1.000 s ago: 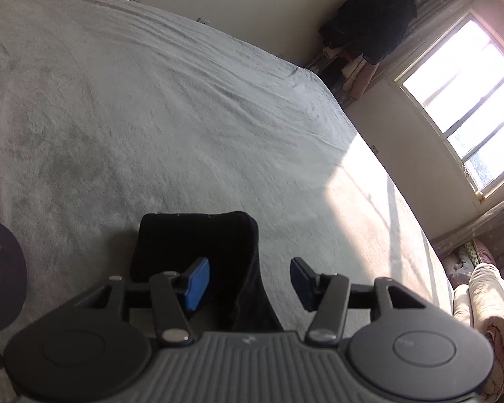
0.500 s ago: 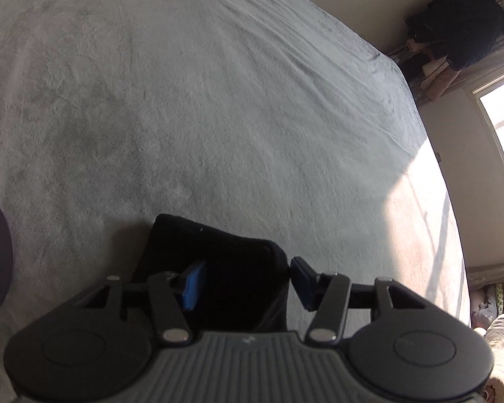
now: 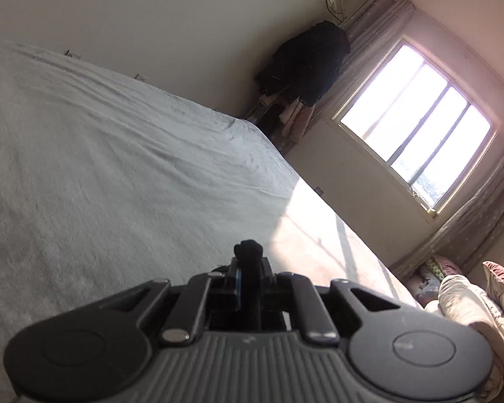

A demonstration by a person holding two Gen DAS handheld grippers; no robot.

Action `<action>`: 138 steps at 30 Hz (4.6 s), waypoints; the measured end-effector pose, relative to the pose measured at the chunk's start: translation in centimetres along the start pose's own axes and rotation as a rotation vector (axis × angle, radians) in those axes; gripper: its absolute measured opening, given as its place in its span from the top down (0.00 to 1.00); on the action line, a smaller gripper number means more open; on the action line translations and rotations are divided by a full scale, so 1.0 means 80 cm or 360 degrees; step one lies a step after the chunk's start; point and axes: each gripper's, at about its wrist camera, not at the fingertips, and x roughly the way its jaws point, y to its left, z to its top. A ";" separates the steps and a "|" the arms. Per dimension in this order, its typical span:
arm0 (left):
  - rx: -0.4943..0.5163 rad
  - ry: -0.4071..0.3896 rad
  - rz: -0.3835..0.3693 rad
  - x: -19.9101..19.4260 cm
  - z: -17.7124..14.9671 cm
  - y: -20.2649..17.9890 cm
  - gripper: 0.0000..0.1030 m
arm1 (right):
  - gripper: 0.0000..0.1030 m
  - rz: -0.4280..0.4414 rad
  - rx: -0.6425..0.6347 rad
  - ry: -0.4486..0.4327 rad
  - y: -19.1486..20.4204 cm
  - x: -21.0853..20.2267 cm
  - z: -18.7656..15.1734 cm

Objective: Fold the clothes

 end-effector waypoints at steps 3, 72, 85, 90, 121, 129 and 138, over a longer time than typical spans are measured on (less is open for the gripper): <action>0.0129 -0.0122 0.0001 -0.012 -0.007 -0.008 0.81 | 0.61 0.0000 0.0001 0.0001 -0.001 -0.001 -0.001; -0.0023 -0.0058 -0.0320 0.027 -0.053 0.035 0.93 | 0.59 -0.0476 -0.0343 -0.0068 0.011 -0.070 0.064; 0.0116 -0.0061 -0.0097 0.011 -0.039 0.036 0.94 | 0.68 -0.0515 -0.0789 0.0552 -0.030 0.009 0.114; 0.0106 -0.0034 -0.0118 0.015 -0.034 0.038 0.92 | 0.68 -0.0417 -0.0853 0.0661 -0.016 0.032 0.107; 0.0148 -0.0065 -0.0206 0.024 -0.040 0.030 0.59 | 0.62 -0.0063 -0.0755 0.0634 0.036 0.082 0.094; 0.0102 -0.0069 -0.0234 0.026 -0.041 0.040 0.65 | 0.89 -0.0082 -0.0935 0.0641 0.065 0.082 0.067; 0.0046 -0.0069 -0.0212 0.026 -0.040 0.041 0.89 | 0.94 -0.0551 -0.1180 0.0141 0.093 0.044 0.056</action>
